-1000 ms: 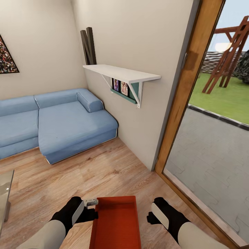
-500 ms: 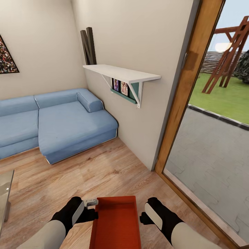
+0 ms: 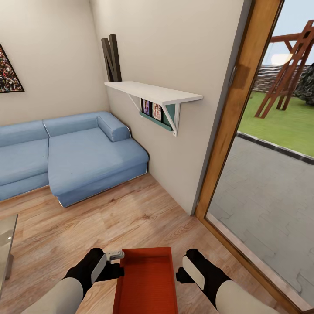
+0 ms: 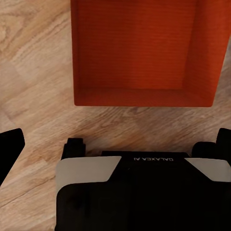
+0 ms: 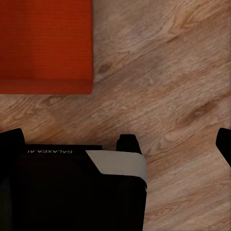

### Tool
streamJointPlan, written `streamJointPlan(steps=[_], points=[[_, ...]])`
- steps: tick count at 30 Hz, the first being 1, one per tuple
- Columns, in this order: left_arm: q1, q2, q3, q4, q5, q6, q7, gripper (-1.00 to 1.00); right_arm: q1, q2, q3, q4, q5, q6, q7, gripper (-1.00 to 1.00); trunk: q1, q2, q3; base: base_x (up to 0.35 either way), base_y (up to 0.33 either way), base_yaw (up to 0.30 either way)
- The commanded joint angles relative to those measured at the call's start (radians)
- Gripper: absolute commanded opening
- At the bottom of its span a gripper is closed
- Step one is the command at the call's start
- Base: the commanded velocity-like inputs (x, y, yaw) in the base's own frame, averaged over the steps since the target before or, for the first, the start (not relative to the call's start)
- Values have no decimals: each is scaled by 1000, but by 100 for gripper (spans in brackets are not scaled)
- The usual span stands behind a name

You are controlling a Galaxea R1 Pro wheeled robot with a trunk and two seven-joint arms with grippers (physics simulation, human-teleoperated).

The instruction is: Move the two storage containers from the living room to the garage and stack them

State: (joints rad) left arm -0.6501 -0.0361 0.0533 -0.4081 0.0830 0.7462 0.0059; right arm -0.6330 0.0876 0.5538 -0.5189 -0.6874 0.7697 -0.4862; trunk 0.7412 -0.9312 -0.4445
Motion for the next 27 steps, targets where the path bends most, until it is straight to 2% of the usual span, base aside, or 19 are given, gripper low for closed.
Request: streamJointPlan(steps=[1,27], points=[[0,-1,6,-1,4,5,0,100,-1,-1,6,-1,-11,2,-9,100,0,-1,-1,0,0,0],[0,1,5,-5,3,5,0,100,-1,0,8,-3,-10,2,-10,100,0,-1,-1,0,0,0]])
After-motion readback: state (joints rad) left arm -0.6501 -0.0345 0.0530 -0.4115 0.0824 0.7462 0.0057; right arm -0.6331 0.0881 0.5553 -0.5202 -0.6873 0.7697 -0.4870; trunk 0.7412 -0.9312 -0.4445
